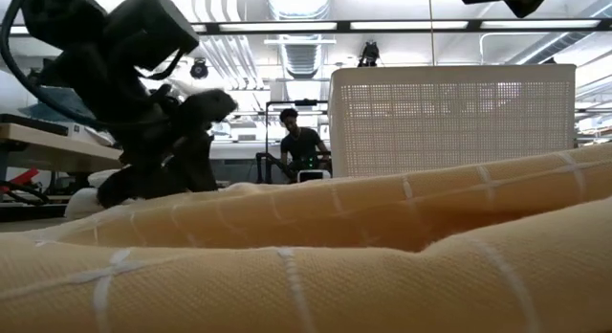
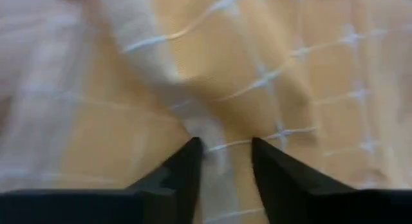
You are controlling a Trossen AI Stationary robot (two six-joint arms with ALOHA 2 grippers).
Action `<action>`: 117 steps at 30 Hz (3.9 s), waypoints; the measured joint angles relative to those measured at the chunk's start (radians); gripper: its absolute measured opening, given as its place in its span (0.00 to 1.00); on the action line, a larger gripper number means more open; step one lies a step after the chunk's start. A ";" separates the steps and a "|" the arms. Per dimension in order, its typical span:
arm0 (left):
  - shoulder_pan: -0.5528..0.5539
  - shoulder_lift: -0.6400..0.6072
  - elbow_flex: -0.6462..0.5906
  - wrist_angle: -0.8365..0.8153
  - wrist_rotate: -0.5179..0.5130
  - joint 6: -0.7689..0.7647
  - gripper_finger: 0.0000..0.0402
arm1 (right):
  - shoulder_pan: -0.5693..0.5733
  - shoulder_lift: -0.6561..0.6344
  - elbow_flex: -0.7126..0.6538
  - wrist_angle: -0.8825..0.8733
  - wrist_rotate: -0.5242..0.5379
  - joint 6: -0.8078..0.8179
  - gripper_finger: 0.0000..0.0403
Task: Fold towel
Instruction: Fold the yellow kitchen towel
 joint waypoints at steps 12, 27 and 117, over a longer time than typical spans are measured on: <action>-0.047 -0.003 0.308 -0.138 -0.090 0.357 0.00 | 0.000 0.000 0.000 0.007 0.000 0.008 0.51; -0.053 0.039 0.638 -0.238 -0.109 0.618 0.00 | -0.041 0.178 0.000 0.084 0.042 0.045 0.51; -0.149 0.012 0.395 0.457 0.318 1.156 0.34 | -0.048 0.333 0.179 0.616 -0.596 -1.025 0.00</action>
